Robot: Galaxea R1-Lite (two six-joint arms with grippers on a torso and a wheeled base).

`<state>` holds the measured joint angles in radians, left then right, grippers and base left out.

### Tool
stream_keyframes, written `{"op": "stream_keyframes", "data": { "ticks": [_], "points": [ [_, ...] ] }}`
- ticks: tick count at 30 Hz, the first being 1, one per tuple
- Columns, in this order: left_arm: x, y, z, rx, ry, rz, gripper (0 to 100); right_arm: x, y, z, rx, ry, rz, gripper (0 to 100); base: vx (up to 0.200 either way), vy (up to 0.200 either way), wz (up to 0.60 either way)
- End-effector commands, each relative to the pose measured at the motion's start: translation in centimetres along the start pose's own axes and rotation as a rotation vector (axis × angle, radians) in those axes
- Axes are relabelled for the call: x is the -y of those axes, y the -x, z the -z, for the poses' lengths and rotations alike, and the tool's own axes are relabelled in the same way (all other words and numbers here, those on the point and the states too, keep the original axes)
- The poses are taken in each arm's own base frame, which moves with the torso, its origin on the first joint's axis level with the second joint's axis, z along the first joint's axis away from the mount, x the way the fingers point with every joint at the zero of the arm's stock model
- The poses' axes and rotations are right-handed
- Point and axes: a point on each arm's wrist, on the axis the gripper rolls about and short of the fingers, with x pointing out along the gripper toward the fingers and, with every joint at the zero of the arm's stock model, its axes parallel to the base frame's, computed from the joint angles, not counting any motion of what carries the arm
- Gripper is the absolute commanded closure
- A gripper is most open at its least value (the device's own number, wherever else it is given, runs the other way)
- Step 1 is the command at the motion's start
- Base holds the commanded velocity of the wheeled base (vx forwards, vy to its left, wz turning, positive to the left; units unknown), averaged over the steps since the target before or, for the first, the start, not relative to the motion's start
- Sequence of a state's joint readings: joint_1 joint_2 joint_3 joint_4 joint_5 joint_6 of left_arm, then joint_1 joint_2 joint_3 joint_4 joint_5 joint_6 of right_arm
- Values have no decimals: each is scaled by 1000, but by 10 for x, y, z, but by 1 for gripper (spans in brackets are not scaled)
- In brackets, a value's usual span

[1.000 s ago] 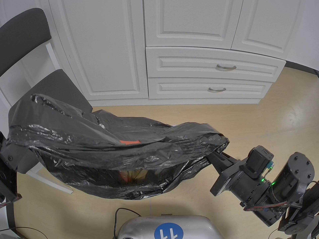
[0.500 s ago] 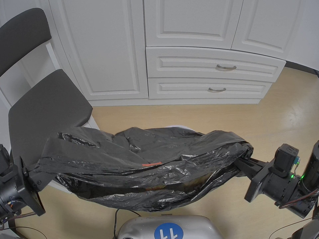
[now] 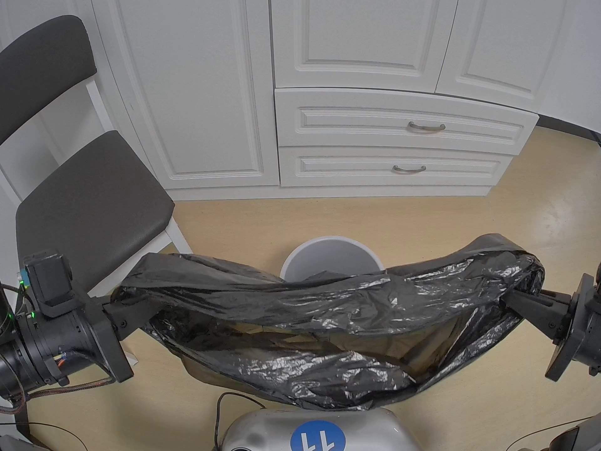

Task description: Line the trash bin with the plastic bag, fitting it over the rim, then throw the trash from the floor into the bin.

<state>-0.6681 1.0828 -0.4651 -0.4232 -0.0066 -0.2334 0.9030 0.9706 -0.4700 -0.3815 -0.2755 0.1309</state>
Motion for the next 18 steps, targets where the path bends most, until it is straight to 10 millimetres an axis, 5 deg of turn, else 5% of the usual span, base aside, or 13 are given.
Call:
{"op": "stream_keyframes", "data": {
  "ticks": [1,12,18],
  "points": [
    [11,-17,3,-18,-14,85,100,-2,6,1,1,-2,-105,100,0,0,0],
    [33,-82,7,97,-28,270,100,-14,-25,1,-63,40,-212,100,0,0,0],
    [44,-89,7,187,-25,333,100,-24,-62,8,-32,-13,-192,100,0,0,0]
  ]
}}
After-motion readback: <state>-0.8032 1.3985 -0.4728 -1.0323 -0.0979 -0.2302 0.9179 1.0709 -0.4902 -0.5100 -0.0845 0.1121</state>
